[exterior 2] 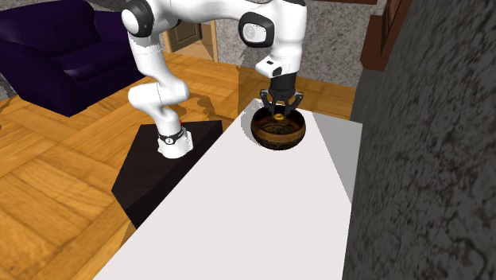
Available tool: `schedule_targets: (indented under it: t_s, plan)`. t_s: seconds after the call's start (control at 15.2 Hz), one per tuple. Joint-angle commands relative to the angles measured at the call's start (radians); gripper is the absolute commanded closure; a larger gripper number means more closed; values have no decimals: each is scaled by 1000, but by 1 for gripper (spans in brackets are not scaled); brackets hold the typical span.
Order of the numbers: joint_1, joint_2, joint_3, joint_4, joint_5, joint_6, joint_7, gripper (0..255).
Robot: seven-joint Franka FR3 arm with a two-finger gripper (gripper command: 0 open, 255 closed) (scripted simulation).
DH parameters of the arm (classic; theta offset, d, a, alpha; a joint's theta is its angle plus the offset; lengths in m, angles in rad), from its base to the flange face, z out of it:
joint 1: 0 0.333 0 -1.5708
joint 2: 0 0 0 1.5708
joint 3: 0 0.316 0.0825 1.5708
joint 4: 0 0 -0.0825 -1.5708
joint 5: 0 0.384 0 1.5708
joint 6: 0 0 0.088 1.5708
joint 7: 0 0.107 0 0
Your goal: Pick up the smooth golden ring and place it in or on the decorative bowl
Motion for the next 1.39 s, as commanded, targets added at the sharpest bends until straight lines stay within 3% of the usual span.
schedule_targets:
  t_s: [0.0,0.33,0.4,0.73,0.99,1.32]
  plan:
    - [0,0,0,-9,0,10,1,255]
    - [0,0,0,-9,0,10,1,255]
    - [0,0,0,-9,0,10,1,0]
    - [0,0,0,-9,0,10,1,0]
    - [3,16,3,132,-12,-120,9,0]
    - [3,16,3,132,-12,-120,9,0]
